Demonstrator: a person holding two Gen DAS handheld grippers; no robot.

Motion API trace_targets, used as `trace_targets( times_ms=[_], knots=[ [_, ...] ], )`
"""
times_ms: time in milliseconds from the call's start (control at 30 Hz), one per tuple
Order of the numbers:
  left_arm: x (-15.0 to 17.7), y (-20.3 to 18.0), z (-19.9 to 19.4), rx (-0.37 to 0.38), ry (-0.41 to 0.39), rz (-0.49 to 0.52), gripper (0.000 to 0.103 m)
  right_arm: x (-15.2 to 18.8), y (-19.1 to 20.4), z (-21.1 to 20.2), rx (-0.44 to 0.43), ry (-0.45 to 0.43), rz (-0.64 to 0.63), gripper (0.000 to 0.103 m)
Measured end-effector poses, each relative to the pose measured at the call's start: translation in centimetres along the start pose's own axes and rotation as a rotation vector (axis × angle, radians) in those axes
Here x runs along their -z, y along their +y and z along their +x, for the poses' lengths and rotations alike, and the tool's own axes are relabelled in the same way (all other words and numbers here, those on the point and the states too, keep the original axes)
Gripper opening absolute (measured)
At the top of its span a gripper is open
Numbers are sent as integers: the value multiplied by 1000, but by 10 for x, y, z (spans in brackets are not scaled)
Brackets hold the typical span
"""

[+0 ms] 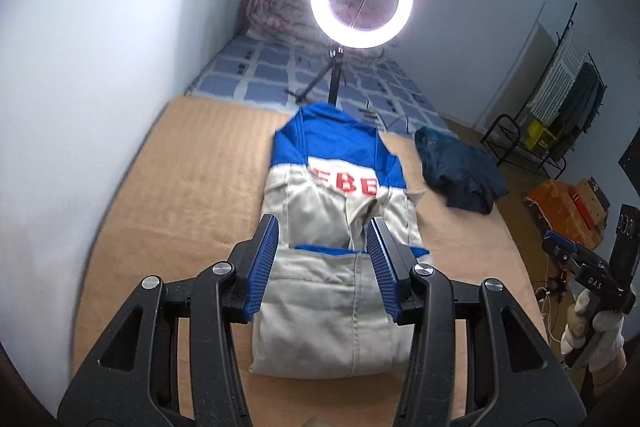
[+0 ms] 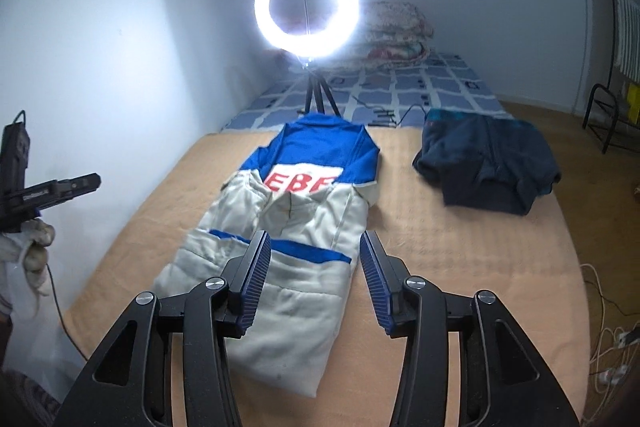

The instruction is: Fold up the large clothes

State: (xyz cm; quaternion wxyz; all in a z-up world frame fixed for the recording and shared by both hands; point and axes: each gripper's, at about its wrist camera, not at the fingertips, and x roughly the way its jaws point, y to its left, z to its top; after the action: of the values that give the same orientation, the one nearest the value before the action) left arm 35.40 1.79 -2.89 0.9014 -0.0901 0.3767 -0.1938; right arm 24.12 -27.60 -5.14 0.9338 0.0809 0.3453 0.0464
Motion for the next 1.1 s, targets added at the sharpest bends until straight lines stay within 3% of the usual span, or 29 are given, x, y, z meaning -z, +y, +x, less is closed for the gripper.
trace_targets(
  times_ms=[133, 200, 300, 467, 767, 967, 1033, 1100],
  knots=[
    [-35, 0, -3, 25, -19, 10, 48, -22, -2, -4, 17, -7, 3, 45],
    [-53, 3, 8, 41, -18, 5, 55, -34, -8, -3, 20, -21, 9, 45],
    [-82, 12, 44, 55, 2, -8, 55, -54, -21, 11, 24, -30, 11, 45],
    [-110, 27, 117, 55, 34, -28, 55, -78, -50, 69, 17, 20, 19, 45],
    [-111, 53, 245, 63, 122, -12, 55, -66, -96, 201, -26, 135, 59, 36],
    [-93, 72, 317, 69, 173, -23, 55, -51, -137, 276, -70, 172, 172, 32],
    [-87, 79, 334, 78, 183, -33, 55, -47, -149, 291, -115, 184, 227, 29],
    [-84, 87, 346, 88, 190, -55, 55, -37, -157, 297, -227, 202, 291, 26]
  ],
)
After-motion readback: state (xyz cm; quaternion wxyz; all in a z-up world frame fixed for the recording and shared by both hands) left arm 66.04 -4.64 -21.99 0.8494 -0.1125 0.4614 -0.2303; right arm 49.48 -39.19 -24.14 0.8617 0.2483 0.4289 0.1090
